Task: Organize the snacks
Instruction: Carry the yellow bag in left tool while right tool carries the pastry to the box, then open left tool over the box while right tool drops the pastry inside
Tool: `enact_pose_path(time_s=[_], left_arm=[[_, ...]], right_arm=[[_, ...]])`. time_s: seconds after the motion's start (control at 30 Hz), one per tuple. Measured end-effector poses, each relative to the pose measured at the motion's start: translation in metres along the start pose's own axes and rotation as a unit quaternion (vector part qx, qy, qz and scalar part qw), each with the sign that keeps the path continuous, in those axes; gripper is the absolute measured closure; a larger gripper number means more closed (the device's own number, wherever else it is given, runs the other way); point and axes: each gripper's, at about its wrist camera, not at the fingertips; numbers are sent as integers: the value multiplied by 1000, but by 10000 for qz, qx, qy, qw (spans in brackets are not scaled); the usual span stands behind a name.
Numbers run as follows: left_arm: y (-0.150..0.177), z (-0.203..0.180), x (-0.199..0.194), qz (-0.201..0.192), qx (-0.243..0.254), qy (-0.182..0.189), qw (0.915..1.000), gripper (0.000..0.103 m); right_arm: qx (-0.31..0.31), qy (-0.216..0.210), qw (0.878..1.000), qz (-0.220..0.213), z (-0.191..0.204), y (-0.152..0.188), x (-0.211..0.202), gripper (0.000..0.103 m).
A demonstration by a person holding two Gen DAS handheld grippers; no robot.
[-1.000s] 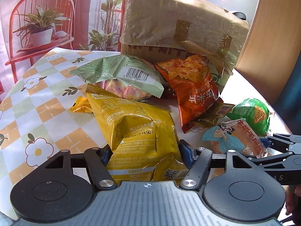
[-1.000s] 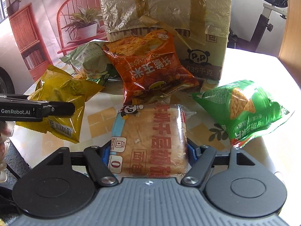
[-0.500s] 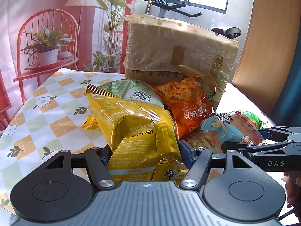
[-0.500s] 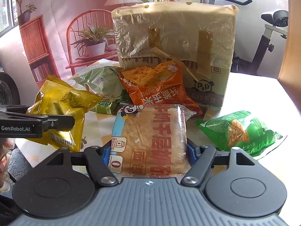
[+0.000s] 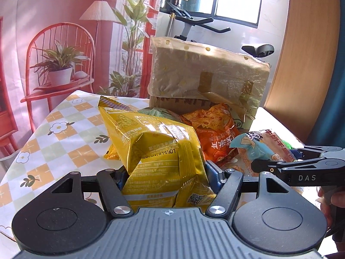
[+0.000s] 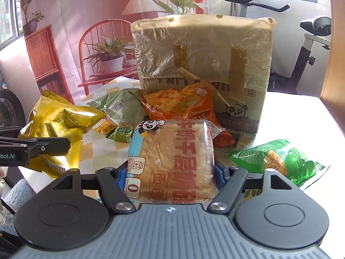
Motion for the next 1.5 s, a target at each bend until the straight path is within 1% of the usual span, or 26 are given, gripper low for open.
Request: enact_pose_path(time_s=[0.13, 0.23, 0.4, 0.5, 0.57, 0.67, 0.7, 0.73, 0.87, 0.93, 1.0, 1.1, 1.17, 1.23, 1.3, 1.33, 1.43, 1.5], left_arm=[[-24, 9, -8, -292, -11, -80, 9995, 33], [-52, 15, -9, -542, 176, -213, 9981, 33], [-109, 23, 0, -924, 420, -318, 9943, 32], [-144, 22, 12, -1153, 539, -374, 9912, 33], [-167, 18, 25, -1229, 689, -423, 9891, 32], [-207, 8, 52, -1267, 879, -368, 9874, 32], [-216, 5, 60, -1265, 923, -349, 9870, 32], [-230, 1, 76, -1232, 991, -327, 9869, 32], [-262, -9, 131, -1010, 1076, -362, 9884, 32], [-270, -10, 155, -835, 1041, -302, 9906, 32], [-273, -7, 175, -633, 893, -190, 9938, 32], [-268, 1, 200, -342, 629, -9, 9974, 32], [-265, 2, 212, -189, 628, 39, 9978, 30], [-262, 1, 219, -100, 776, 21, 9969, 29], [-256, 1, 217, -111, 804, 25, 9967, 25], [-254, 4, 216, -116, 774, 35, 9969, 22], [-253, 12, 212, -105, 620, 64, 9980, 22], [-251, 16, 202, -138, 550, 58, 9984, 22]], right_arm=[[-60, -120, 9997, -227, 3, -17, -8, 30], [-130, -237, 9986, -444, 6, -39, -14, 30], [-259, -427, 9956, -790, 10, -92, -16, 30], [-361, -385, 9932, -1040, 8, -127, -13, 30], [-436, -304, 9914, -1194, 6, -150, -9, 30], [-429, -150, 9894, -1380, 1, -186, 4, 30], [-405, -106, 9894, -1390, -2, -196, 10, 30], [-388, -54, 9893, -1404, -6, -206, 17, 30], [-340, 211, 9903, -1328, -22, -236, 54, 30], [-252, 329, 9916, -1228, -32, -244, 71, 30], [-111, 381, 9931, -1105, -42, -249, 84, 30], [122, 431, 9950, -896, -57, -249, 101, 30], [213, 429, 9959, -772, -62, -247, 107, 30], [279, 458, 9967, -617, -67, -245, 113, 30], [325, 477, 9969, -536, -69, -243, 115, 29], [347, 480, 9968, -541, -70, -242, 115, 28], [378, 478, 9966, -549, -69, -241, 111, 26], [399, 444, 9965, -587, -67, -239, 106, 26]])
Point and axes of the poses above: each gripper's, at about its wrist camera, not at the fingertips, and x roughly the way its jaws point, z to its left, y to its underside, and after that the axes turned 13 degrees about x, right-handed
